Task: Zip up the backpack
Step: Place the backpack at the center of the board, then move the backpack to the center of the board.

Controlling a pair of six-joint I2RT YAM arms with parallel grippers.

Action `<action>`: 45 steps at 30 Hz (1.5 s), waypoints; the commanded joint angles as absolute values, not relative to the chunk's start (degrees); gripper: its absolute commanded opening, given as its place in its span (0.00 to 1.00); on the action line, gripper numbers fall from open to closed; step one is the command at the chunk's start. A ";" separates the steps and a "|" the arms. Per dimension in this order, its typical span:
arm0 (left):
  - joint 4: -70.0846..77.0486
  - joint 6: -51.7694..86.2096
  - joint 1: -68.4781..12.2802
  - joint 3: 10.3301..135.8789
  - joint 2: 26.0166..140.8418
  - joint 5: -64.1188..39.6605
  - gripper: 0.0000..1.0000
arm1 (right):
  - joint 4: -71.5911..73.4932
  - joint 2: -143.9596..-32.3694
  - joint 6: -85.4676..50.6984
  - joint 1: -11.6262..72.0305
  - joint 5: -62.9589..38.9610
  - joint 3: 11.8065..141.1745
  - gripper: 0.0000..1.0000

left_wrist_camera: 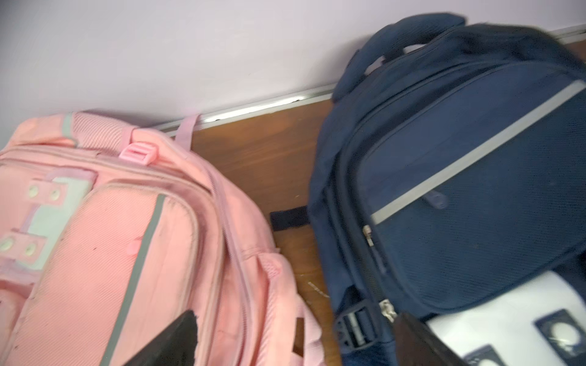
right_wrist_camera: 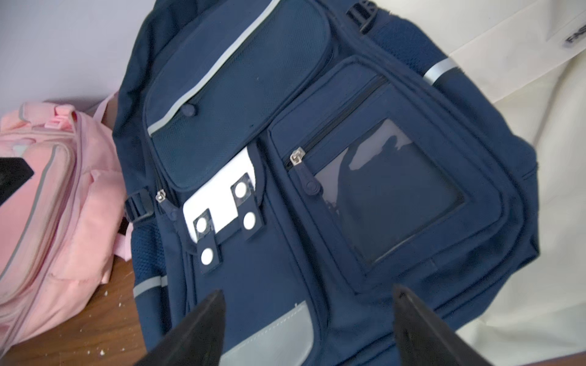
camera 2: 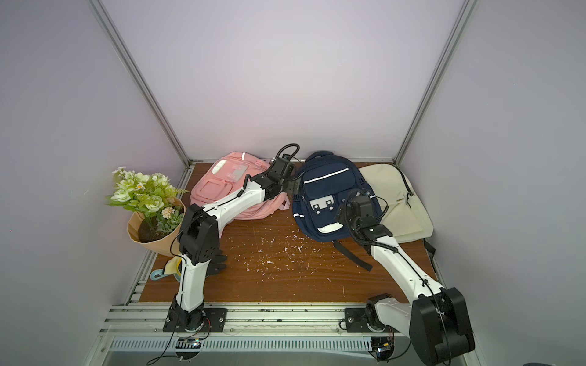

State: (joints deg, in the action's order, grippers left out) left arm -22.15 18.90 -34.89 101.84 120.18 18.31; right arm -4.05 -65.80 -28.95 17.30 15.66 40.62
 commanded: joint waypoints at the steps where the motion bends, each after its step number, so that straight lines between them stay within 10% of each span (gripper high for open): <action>1: -22.91 19.75 -33.15 100.18 122.36 21.03 0.97 | -2.53 -63.86 -27.62 18.26 15.07 40.24 0.85; 8: -23.97 19.76 -30.83 102.26 129.95 18.68 0.91 | -2.88 -61.99 -27.33 20.03 15.03 39.56 0.85; 20: -13.14 14.98 -30.40 93.43 120.82 17.04 0.00 | -4.29 -60.83 -28.18 22.73 15.13 39.64 0.84; 39: 9.13 2.74 -51.95 61.72 84.60 13.79 0.01 | -5.48 -55.46 -29.79 25.93 20.01 38.75 0.83; 45: 14.42 9.18 -60.14 55.32 86.39 9.21 0.19 | -4.63 -53.76 -28.51 26.09 18.51 37.27 0.83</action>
